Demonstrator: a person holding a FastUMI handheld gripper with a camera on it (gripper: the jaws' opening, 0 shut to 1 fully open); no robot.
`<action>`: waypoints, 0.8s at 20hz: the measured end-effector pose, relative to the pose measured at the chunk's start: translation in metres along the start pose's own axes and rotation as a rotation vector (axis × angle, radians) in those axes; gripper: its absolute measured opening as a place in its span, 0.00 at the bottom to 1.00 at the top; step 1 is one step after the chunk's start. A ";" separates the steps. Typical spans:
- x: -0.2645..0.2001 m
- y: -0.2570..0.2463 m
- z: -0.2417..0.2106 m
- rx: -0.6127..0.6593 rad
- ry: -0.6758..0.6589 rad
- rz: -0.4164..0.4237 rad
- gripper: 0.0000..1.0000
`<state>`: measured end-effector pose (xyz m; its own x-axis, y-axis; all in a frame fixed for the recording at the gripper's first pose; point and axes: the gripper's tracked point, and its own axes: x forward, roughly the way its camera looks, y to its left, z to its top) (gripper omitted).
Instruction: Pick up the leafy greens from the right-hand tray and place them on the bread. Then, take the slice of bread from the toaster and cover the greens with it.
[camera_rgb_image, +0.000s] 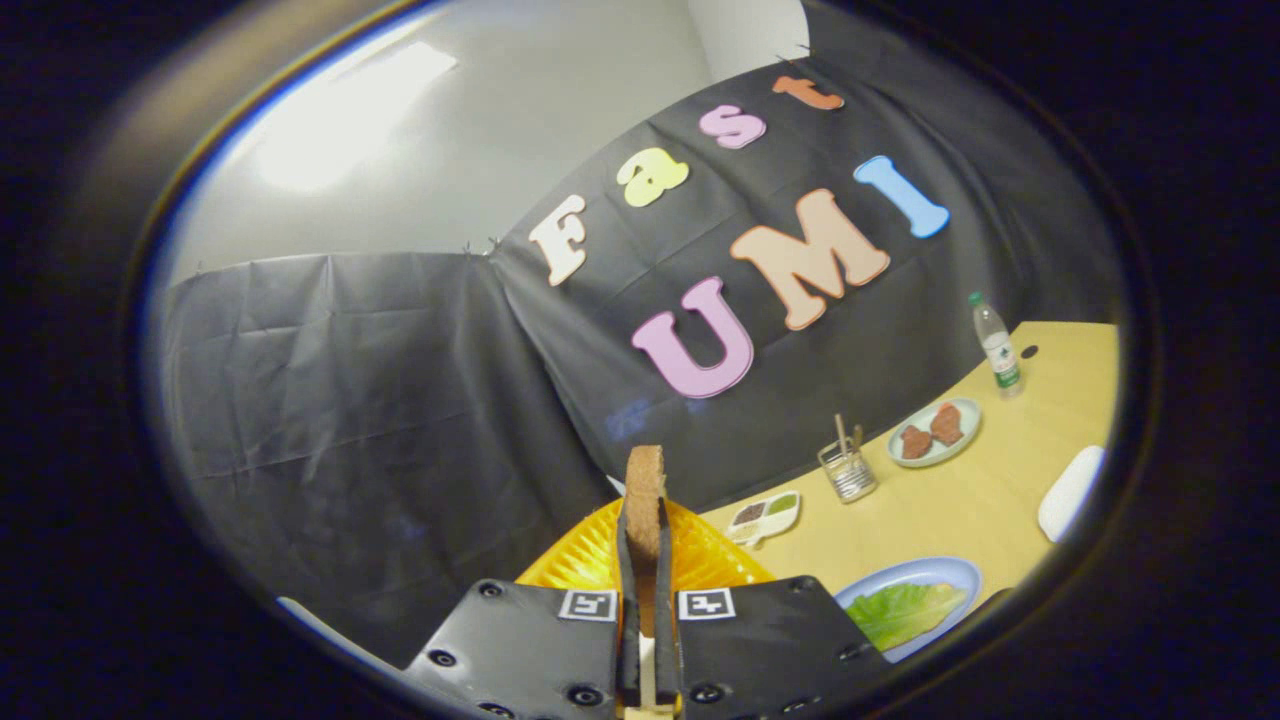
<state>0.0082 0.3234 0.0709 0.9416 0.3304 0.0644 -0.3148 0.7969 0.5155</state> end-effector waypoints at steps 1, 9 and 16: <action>-0.009 -0.013 -0.001 0.026 0.001 -0.008 0.08; -0.029 -0.109 -0.048 0.267 -0.023 -0.091 0.08; -0.011 -0.164 -0.111 0.431 0.073 -0.167 0.08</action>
<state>0.0359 0.2449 -0.1089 0.9596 0.2623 -0.1017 -0.0670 0.5642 0.8229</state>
